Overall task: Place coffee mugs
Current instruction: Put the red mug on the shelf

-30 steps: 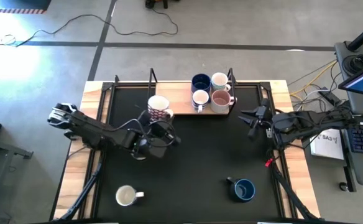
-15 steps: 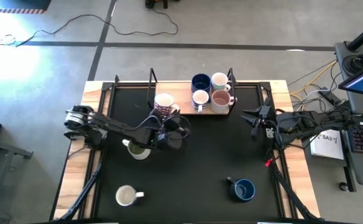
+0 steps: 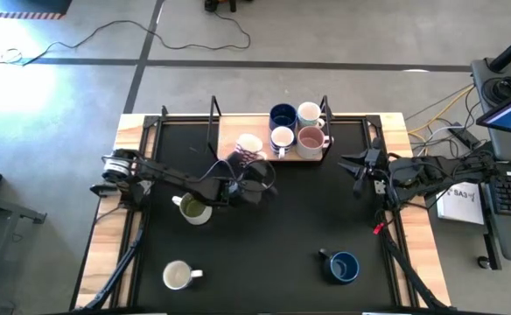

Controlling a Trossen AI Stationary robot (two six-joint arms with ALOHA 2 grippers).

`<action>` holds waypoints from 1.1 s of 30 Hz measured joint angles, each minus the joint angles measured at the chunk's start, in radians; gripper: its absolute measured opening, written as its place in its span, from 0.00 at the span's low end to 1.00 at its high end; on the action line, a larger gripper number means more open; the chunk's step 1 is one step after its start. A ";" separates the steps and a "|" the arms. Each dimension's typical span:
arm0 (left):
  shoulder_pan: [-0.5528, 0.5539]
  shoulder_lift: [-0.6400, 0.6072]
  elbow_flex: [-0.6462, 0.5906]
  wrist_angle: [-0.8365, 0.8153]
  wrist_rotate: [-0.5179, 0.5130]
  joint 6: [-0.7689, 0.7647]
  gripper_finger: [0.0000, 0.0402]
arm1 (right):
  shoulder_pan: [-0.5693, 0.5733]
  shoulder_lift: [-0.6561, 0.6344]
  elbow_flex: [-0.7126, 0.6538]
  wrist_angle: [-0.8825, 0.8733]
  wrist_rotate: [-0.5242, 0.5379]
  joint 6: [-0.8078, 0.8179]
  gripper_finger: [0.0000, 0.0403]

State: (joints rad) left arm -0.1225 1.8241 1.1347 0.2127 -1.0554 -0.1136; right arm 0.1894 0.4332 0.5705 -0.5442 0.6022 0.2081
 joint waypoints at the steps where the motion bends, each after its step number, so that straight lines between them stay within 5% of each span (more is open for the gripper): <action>1: -0.001 0.002 0.000 0.025 0.039 0.025 0.02 | 0.000 0.000 0.000 0.000 0.000 0.000 0.30; 7: -0.003 0.019 -0.018 0.126 0.096 0.079 0.02 | 0.000 0.000 0.000 0.000 0.000 0.000 0.30; 11: 0.004 0.000 -0.107 0.225 0.023 0.085 0.02 | 0.000 0.000 0.000 0.000 0.000 0.000 0.30; 20: 0.070 -0.010 -0.415 0.960 0.193 0.295 0.02 | 0.000 0.000 0.000 0.000 0.000 0.000 0.30; 33: 0.208 -0.007 -0.406 0.908 0.315 0.265 0.02 | 0.000 0.000 0.000 0.000 0.000 0.000 0.30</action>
State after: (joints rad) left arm 0.0859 1.8168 0.7282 1.1203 -0.7407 0.1519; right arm 0.1894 0.4335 0.5705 -0.5446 0.6022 0.2081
